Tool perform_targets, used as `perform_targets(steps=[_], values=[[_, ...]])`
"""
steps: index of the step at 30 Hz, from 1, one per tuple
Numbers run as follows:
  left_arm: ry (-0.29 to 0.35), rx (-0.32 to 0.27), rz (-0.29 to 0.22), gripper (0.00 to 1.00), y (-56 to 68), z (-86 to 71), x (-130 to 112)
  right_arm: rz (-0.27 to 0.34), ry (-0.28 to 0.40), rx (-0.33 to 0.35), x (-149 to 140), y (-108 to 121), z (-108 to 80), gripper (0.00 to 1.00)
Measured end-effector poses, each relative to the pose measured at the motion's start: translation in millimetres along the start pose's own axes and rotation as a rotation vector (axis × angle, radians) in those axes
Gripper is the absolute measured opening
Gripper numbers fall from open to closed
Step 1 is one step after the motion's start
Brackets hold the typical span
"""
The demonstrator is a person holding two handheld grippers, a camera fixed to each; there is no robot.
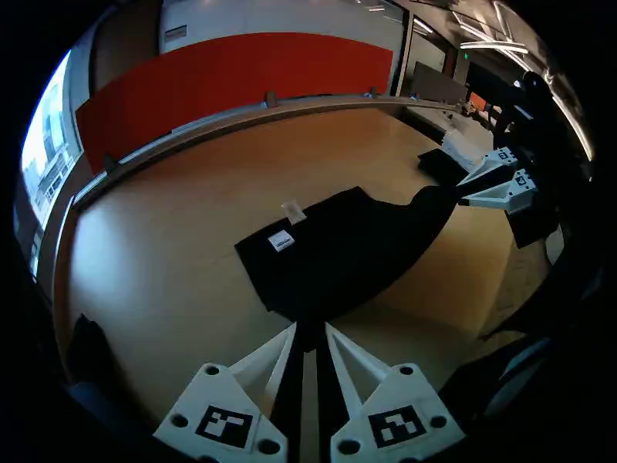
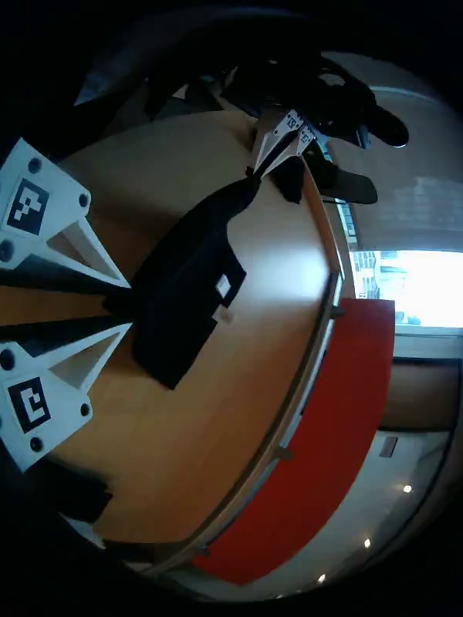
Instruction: Fold towel
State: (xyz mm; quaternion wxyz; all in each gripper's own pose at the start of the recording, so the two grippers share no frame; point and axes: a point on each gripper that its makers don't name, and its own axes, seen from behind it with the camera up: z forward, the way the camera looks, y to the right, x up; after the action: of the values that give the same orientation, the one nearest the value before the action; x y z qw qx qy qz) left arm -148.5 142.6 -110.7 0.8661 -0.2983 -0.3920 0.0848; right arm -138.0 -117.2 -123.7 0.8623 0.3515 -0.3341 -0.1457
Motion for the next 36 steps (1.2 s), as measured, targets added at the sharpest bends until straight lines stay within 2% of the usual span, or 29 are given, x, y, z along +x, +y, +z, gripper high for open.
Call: perform_targets(steps=[11, 23, 32, 36], values=[[0.007, -0.001, 0.002, 0.1, 3.0, -3.3, 2, -0.008, 0.003, 0.004, 3, -1, -2.6, 0.17], [0.007, 0.007, -0.007, 0.1, 0.1, -2.8, 4, -0.012, -0.004, 0.007, 1, -3, -1.7, 0.17], [-0.008, 0.025, 0.004, 0.1, -6.1, 10.0, 8, -0.029, -0.029, -0.006, 0, 7, 8.1, 0.17], [-0.013, 0.03, -0.013, 0.1, -10.5, 19.6, 13, -0.017, -0.037, -0.013, -1, 17, 16.8, 0.17]])
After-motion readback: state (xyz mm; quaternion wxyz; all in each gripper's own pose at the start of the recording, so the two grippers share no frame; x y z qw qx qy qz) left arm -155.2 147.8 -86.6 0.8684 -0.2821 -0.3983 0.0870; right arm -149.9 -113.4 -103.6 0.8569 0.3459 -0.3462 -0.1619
